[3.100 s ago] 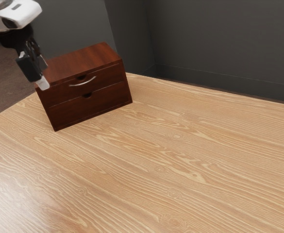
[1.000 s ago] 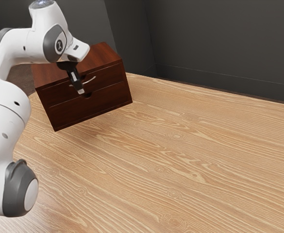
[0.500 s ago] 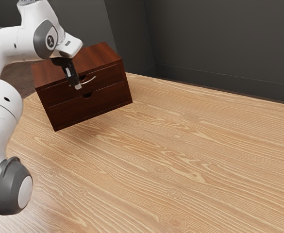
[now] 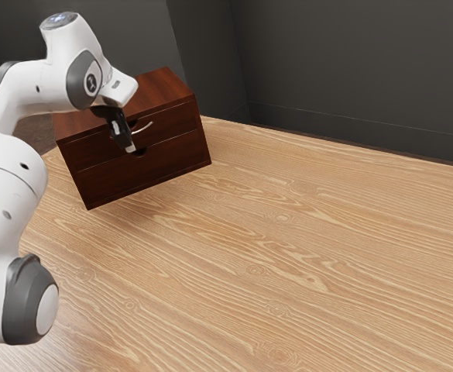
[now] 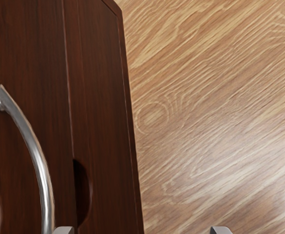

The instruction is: Pull the drawer handle with one arm to open the drawer

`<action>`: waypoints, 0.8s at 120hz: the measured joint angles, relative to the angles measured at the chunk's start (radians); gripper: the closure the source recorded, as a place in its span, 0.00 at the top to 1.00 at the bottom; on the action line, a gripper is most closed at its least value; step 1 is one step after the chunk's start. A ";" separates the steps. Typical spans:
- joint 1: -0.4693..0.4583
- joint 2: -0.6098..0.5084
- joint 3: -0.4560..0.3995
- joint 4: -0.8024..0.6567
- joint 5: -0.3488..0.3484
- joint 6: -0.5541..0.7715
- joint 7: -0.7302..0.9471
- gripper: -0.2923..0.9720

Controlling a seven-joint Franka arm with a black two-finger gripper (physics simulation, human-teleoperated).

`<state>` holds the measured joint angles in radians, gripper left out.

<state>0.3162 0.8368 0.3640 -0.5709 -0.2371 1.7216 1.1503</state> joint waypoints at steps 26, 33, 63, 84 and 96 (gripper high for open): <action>-0.002 -0.004 0.009 0.017 0.015 0.024 0.014 0.49; -0.004 0.002 0.007 0.019 0.016 0.036 0.017 0.49; 0.002 0.050 0.002 0.009 0.012 0.094 0.032 0.55; -0.019 -0.029 -0.026 -0.113 0.011 0.111 0.036 0.29; -0.042 -0.084 -0.029 -0.202 0.013 0.118 0.039 0.28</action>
<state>0.2744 0.7525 0.3347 -0.7734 -0.2240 1.8396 1.1892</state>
